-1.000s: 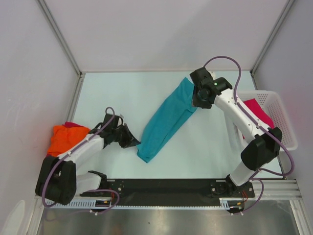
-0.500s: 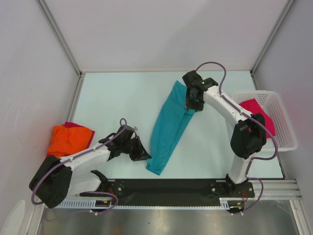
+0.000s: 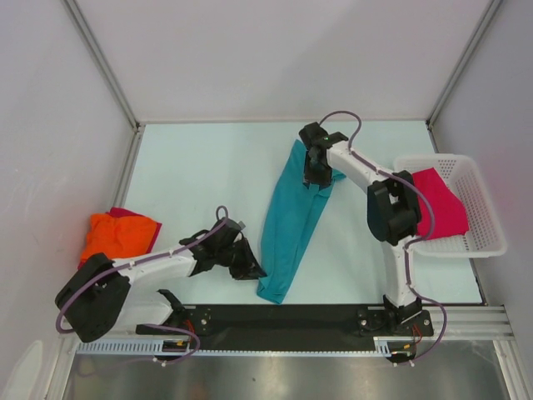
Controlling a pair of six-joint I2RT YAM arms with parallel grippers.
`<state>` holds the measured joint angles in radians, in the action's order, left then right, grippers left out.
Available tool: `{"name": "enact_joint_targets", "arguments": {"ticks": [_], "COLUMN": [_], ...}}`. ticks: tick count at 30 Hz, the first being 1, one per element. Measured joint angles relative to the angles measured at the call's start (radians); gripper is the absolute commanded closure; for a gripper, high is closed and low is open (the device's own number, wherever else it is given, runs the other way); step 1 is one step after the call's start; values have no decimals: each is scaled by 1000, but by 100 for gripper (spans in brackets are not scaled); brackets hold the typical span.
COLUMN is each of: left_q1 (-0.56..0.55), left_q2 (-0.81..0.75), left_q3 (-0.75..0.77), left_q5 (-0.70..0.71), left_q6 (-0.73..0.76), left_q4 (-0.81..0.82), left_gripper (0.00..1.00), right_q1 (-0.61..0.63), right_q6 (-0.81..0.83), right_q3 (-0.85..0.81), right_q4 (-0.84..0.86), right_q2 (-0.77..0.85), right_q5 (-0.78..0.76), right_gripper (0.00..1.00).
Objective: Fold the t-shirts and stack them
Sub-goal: Rotate the tshirt 75degrees
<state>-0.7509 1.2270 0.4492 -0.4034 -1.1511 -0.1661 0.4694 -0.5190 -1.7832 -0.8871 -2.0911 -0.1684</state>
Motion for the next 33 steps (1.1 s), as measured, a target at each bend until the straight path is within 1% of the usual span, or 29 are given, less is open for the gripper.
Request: {"name": "enact_joint_targets", "arguments": {"ticks": [1, 2, 4, 5, 8, 15, 21, 25, 28, 33], "left_q1": [0, 0, -1, -2, -3, -2, 11, 53, 91, 150], "left_q2": [-1, -3, -16, -24, -70, -164, -221, -272, -297, -296], "left_q3": [2, 4, 20, 29, 61, 134, 141, 144, 146, 153], "left_q5": [0, 0, 7, 10, 49, 151, 200, 217, 217, 214], "left_q6": [2, 11, 22, 35, 55, 104, 120, 142, 159, 196], "left_q4": [-3, -6, -35, -53, -134, -296, -394, -449, -476, -502], "left_gripper": [52, 38, 17, 13, 9, 8, 8, 8, 8, 8], "right_q1": [-2, -2, -1, -2, -1, -2, -19, -57, -85, -126], "right_q6": [1, 3, 6, 8, 12, 24, 39, 41, 40, 31], "right_q3": [-23, -36, -68, -85, -122, -189, -301, -422, -491, -592], "right_q4": [3, 6, 6, 6, 8, 12, 6, -39, -45, -84], "right_q2": [-38, -60, -106, -124, -156, -188, -281, -378, -420, -475], "right_q5": [3, 7, 13, 16, 21, 20, 20, 38, 43, 98], "right_gripper": [55, 55, 55, 55, 55, 55, 55, 55, 55, 56]}}
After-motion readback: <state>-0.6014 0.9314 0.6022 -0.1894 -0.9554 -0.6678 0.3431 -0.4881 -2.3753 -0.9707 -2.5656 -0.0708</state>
